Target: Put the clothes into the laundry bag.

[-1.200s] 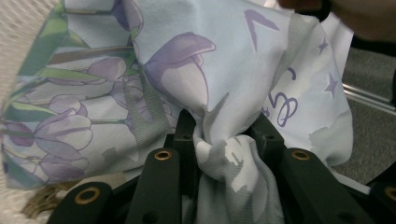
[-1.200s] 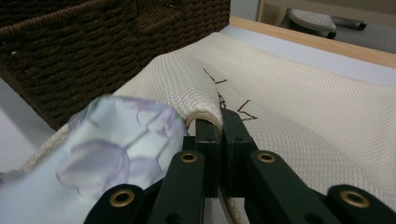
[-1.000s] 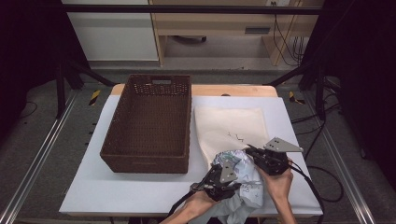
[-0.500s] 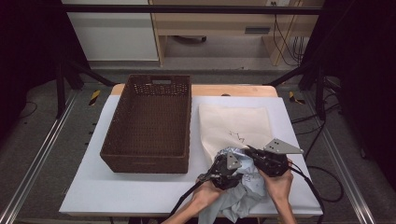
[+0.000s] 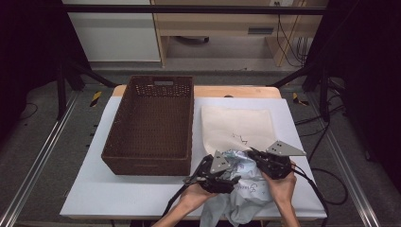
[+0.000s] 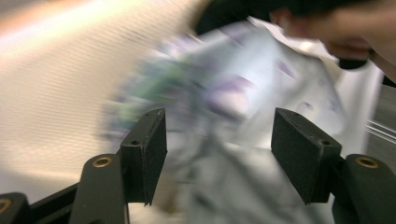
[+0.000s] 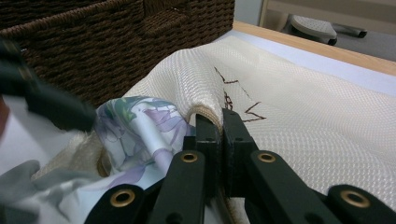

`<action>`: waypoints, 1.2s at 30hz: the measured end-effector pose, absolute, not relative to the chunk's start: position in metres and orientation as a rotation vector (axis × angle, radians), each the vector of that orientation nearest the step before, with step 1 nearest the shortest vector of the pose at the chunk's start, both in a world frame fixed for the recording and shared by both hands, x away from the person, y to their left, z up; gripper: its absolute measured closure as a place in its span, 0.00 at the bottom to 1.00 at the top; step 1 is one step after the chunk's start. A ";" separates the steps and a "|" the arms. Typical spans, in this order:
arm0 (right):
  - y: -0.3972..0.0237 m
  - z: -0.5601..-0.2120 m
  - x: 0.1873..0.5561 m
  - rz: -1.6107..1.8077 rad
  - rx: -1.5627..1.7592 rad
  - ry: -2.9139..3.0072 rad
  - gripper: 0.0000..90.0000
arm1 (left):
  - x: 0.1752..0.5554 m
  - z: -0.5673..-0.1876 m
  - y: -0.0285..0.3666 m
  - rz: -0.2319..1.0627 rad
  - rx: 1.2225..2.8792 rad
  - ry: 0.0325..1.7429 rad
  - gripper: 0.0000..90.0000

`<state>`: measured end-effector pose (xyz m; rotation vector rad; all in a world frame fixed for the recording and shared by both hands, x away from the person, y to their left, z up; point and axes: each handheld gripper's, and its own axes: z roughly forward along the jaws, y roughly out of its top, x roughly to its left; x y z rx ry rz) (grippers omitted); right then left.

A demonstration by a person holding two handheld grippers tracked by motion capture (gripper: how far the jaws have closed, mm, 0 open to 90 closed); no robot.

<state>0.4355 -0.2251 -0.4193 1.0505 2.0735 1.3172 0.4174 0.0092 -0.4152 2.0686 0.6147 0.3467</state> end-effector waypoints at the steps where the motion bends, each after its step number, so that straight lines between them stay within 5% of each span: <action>1: -0.225 -0.419 0.436 1.319 1.055 2.074 0.97 | 0.421 -0.412 0.015 0.377 2.059 0.634 0.38; 9: -0.225 -0.420 0.436 1.316 1.050 2.082 0.97 | 0.448 -0.437 0.003 0.432 2.151 0.730 0.38; 13: -0.225 -0.420 0.437 1.319 1.050 2.088 0.97 | 0.454 -0.443 0.008 0.330 2.097 0.739 0.78; 16: -0.225 -0.419 0.437 1.331 1.052 2.081 0.97 | 0.444 -0.434 0.010 0.325 2.087 0.700 0.93; 24: -0.226 -0.417 0.437 1.352 1.053 2.068 0.97 | 0.420 -0.425 -0.010 0.310 2.151 0.575 0.95; 36: -0.226 -0.416 0.435 1.372 1.044 2.068 0.97 | 0.456 -0.452 -0.039 0.368 2.215 0.747 0.95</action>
